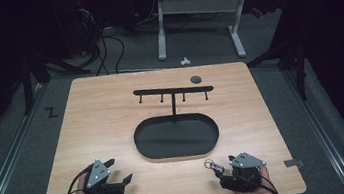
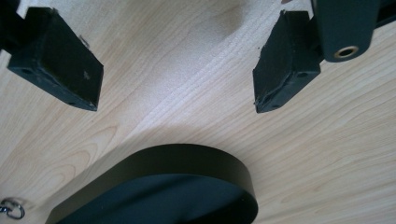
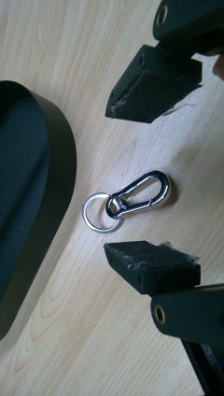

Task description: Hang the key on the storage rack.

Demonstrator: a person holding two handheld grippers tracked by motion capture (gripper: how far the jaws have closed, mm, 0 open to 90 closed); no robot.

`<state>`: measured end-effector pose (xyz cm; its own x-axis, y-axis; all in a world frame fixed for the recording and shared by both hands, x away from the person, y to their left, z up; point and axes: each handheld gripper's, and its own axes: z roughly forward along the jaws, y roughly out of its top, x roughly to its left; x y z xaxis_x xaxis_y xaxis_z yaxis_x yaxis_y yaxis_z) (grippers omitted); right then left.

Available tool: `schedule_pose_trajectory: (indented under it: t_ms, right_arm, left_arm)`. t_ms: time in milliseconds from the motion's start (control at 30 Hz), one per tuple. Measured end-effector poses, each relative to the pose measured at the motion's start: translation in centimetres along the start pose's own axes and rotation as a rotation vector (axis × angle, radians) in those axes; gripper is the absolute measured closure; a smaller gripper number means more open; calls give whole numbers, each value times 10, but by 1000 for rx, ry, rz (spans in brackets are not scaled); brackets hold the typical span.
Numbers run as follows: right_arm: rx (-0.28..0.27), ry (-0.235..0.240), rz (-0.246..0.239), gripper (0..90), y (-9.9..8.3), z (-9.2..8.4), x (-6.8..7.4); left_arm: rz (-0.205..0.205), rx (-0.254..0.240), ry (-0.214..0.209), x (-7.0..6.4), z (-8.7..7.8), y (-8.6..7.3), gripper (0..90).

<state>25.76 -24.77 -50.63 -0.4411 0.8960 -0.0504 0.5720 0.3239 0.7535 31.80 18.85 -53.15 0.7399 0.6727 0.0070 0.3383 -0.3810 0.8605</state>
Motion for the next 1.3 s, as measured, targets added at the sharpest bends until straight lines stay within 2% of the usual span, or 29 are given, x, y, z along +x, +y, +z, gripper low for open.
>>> schedule_pose_trajectory:
  t_ms: [67,133,233,333,433,567,700,733,800,833,867,967,1033,1067,1100,1133,1300]
  right_arm:
    - [-1,-3,7,294,0,0,0]
    - [2,-5,17,298,-1,2,0]
    - [10,-9,44,309,-2,3,-3]
    - [8,-6,43,309,-3,2,-4]
    - [13,4,31,309,-5,0,-2]
    - [28,3,14,306,-6,-1,1]
    - [27,6,21,305,-5,-3,2]
    - [29,6,25,306,-4,-3,2]
    - [29,5,26,307,-4,-2,1]
    - [35,7,36,308,-4,0,1]
    - [36,7,35,309,-4,0,1]
    - [36,9,31,310,-4,2,1]
    - [38,10,31,311,-4,2,2]
    - [37,14,27,312,-4,2,2]
    - [39,14,24,313,-5,2,2]
    - [39,15,26,313,-5,2,2]
    - [36,18,30,316,-5,2,1]
  left_arm:
    - [2,-22,4,2,-1,-2,199]
    - [3,-30,-12,4,-1,-1,196]
    - [10,-21,-83,4,1,-1,188]
    - [18,-2,-99,4,3,0,196]
    - [37,28,-90,1,5,1,195]
    - [43,48,-85,0,5,1,174]
    - [68,43,-64,-3,4,1,151]
    - [63,29,-80,-3,3,0,138]
    - [55,16,-79,-2,2,0,134]
    - [30,7,-68,0,1,-1,122]
    - [30,7,-68,0,1,-1,133]
    - [-4,5,-67,3,1,-1,159]
    - [-10,12,-66,4,1,0,168]
    - [-9,6,-64,4,1,-1,202]
    - [-8,1,-61,3,1,-1,191]
    - [-12,0,-53,3,1,-1,144]
    - [-37,-1,-54,6,1,0,124]
